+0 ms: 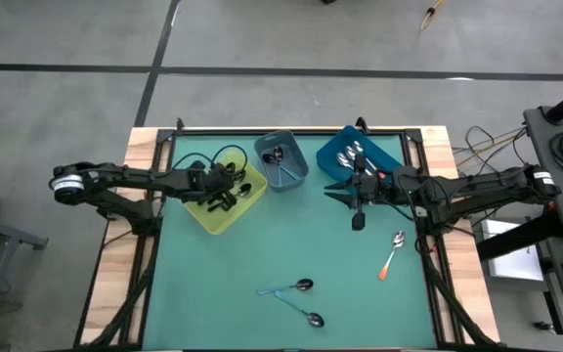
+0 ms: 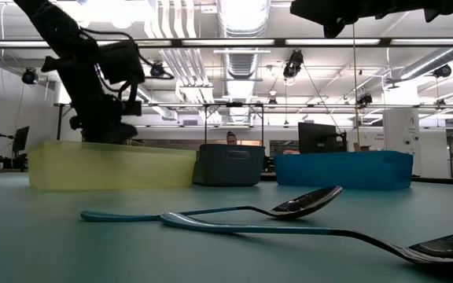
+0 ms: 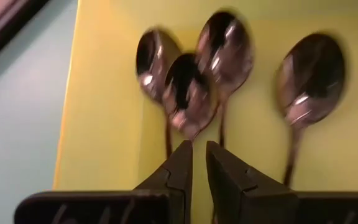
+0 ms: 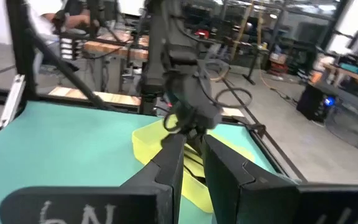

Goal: Sort silverware by color (type)
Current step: Put the orange spoon into the blue bin

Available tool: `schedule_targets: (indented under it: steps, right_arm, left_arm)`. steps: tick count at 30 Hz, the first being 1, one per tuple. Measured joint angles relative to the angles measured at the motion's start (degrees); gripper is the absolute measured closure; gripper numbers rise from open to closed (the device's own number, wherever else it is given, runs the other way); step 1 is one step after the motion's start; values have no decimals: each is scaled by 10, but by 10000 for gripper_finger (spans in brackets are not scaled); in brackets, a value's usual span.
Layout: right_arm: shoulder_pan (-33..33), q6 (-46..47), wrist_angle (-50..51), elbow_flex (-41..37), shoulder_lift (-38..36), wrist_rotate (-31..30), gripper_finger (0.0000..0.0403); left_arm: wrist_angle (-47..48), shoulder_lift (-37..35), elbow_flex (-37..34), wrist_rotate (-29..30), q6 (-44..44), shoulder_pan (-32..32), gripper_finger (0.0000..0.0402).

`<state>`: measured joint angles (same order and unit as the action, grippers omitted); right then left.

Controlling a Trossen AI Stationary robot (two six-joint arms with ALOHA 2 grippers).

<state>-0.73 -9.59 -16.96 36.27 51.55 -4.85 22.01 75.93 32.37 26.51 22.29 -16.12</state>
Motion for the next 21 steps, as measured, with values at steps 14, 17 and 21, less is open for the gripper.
schedule_targets:
  steps: [14, 17, 21]
  right_arm:
    - [0, 265, 8, 1, 51, -57, 351]
    - [0, 336, 24, 1, 84, -57, 351]
    - [0, 426, 107, 12, 115, -56, 351]
  left_arm:
    - [-73, -68, 69, 5, -191, 87, 372]
    - [-110, -82, 78, 5, -242, 99, 372]
    - [-161, -107, 83, 5, -304, 101, 372]
